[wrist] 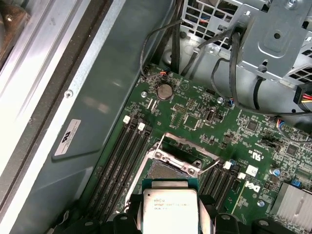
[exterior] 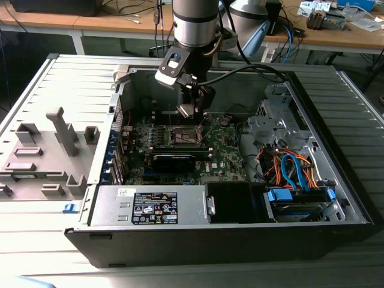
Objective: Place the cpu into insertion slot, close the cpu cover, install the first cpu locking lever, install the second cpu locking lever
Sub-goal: 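Place the cpu into insertion slot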
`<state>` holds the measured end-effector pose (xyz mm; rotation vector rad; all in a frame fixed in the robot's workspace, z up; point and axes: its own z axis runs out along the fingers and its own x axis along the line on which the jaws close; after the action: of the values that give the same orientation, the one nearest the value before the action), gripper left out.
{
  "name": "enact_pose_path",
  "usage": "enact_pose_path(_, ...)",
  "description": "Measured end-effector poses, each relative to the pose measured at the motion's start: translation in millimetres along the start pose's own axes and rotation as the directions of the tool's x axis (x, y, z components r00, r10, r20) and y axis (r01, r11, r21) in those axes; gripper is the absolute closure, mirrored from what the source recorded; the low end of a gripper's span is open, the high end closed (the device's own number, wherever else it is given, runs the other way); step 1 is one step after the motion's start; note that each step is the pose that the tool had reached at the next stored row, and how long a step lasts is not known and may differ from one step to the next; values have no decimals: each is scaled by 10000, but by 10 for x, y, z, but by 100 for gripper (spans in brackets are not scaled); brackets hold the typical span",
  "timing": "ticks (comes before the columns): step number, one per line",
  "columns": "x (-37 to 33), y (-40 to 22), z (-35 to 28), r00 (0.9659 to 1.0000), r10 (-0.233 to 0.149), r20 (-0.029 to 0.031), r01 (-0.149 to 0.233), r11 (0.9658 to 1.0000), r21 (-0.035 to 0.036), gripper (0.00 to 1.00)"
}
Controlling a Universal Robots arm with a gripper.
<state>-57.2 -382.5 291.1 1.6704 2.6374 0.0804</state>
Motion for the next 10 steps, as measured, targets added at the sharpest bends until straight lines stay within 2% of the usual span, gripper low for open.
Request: enact_pose_path(10, 0, 0, 1, 9999, 130, 7, -130, 9999, -2, 45)
